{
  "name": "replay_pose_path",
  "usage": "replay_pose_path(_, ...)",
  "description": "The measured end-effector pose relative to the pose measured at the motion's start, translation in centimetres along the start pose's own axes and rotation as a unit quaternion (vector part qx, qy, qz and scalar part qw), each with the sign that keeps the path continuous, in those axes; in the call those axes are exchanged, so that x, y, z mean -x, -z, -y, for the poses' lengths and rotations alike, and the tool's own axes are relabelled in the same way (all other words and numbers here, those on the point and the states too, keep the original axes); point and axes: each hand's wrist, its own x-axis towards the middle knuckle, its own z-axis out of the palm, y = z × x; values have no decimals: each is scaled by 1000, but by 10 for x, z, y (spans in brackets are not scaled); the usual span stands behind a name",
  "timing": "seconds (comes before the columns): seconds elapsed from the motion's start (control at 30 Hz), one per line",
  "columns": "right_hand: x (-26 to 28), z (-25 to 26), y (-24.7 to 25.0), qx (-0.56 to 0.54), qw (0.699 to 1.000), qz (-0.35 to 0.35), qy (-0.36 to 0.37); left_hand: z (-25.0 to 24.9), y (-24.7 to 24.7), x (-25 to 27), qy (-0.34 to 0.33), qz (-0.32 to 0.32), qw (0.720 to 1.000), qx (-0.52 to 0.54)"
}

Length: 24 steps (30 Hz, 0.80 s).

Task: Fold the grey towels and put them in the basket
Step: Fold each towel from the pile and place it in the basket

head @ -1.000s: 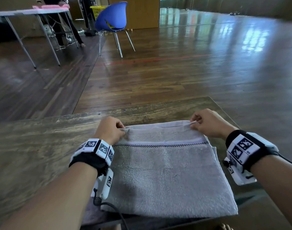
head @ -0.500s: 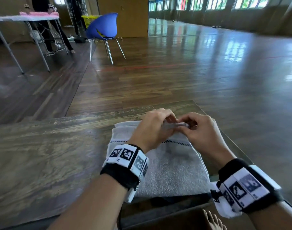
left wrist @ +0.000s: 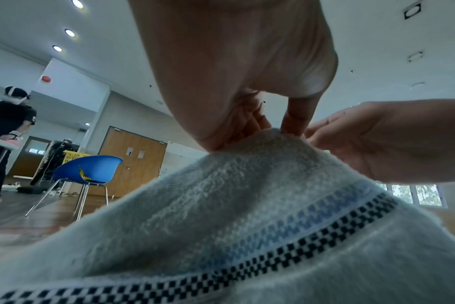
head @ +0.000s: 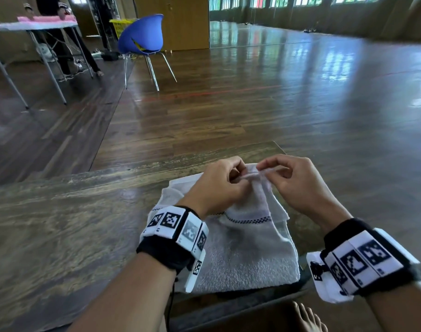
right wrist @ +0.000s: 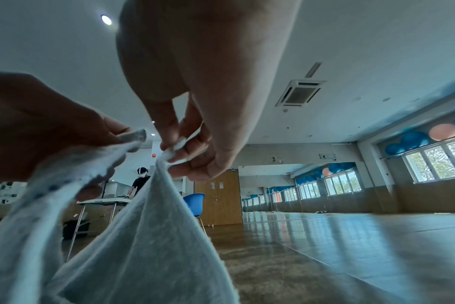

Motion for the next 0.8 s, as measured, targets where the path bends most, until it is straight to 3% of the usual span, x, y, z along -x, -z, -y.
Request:
replay_pose_path(0.13,-3,-1,-4,-9,1000,1,9,3,-1,-9,-8,-7,1000,-7)
replay_pose_path(0.3,-13,-5,-10,-73,995,-57,-37,8,-2,-15,1,-65,998,5)
replay_pose_path(0.5,-17,0,-16,-90,994,-37,-42,15,0,-15,4,-102,995,7)
replay_pose_path(0.8,-14,7,-18,-93,995,-11,-45,17,4,-9,17,-101,995,15)
